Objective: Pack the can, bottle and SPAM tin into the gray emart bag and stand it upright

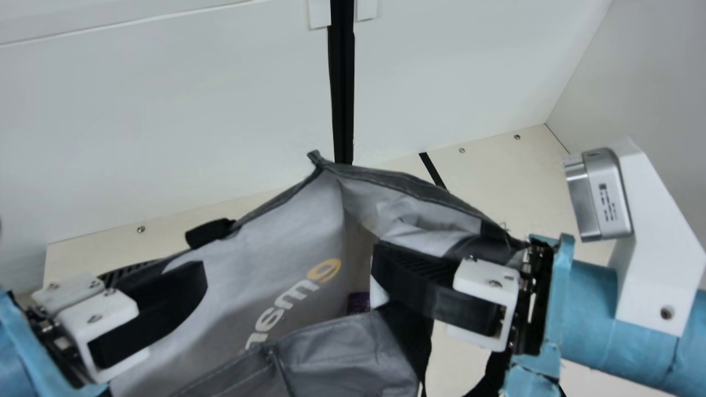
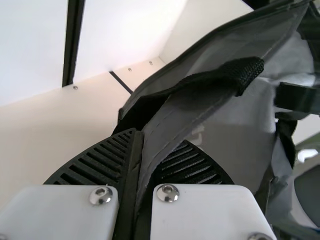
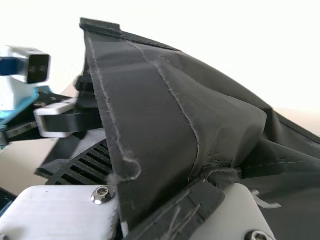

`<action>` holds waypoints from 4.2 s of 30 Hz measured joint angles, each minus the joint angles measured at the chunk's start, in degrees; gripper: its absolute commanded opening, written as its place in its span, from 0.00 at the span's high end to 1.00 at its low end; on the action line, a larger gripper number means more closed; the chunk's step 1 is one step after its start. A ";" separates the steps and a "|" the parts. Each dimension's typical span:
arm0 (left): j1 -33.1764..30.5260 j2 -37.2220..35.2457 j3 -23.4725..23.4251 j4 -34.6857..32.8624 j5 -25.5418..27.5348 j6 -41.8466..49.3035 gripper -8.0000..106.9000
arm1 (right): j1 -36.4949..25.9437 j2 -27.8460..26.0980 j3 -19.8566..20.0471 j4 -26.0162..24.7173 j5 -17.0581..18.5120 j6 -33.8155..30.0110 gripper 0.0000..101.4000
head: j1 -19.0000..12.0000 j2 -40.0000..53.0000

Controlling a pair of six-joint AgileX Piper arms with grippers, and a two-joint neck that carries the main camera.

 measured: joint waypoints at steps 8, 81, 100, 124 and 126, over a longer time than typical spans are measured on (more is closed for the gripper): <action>-0.87 2.89 -2.72 0.02 4.99 0.04 1.00 | 2.69 -0.64 1.99 -11.63 -0.39 5.30 1.00 | 0.00 0.00; -1.19 35.66 -18.49 -4.66 -13.44 11.87 0.85 | 3.06 26.76 6.03 -2.46 -11.29 -28.59 1.00 | 0.00 0.00; -1.19 35.66 -18.49 -4.66 -13.58 11.87 0.30 | 3.06 26.76 6.03 -2.86 -10.65 -28.59 1.00 | 0.00 0.00; 8.11 27.81 -13.99 -16.31 -5.69 23.59 0.15 | 3.06 26.76 6.03 -3.11 -10.32 -28.59 1.00 | 0.00 0.09; 9.30 26.89 -13.49 -17.13 -5.10 24.18 0.15 | 3.06 26.76 6.03 -3.11 -10.32 -28.59 1.00 | 0.00 0.00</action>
